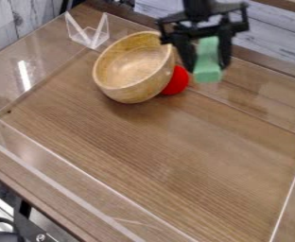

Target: Remove the green block from the brown bowl and put it on the table

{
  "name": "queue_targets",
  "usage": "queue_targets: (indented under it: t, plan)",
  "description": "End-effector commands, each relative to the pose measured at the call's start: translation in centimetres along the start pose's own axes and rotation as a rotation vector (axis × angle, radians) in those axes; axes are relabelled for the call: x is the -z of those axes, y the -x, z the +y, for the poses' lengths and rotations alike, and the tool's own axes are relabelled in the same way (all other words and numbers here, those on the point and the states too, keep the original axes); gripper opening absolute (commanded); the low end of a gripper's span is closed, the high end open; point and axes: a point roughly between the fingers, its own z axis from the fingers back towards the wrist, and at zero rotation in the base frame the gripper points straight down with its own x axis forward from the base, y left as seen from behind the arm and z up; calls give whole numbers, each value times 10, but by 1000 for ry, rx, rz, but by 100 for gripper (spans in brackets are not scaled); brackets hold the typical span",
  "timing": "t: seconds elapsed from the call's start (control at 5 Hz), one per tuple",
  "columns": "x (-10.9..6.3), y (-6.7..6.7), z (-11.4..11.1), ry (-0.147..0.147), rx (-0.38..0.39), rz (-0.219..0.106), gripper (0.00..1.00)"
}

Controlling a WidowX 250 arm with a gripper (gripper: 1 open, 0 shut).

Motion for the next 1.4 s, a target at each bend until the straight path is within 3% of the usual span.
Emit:
queue_targets:
  t: [0.0,0.2,0.6,1.0,1.2]
  plan:
    - [-8,7,-8,-4,66,-43,0]
    - [-10,13,-6,-24,124,-42,0]
    - [-25,13,7,-52,162,-56,0]
    - [-17,21,8,-70,280,-42,0]
    - [-12,17,21,-79,299,-43,0]
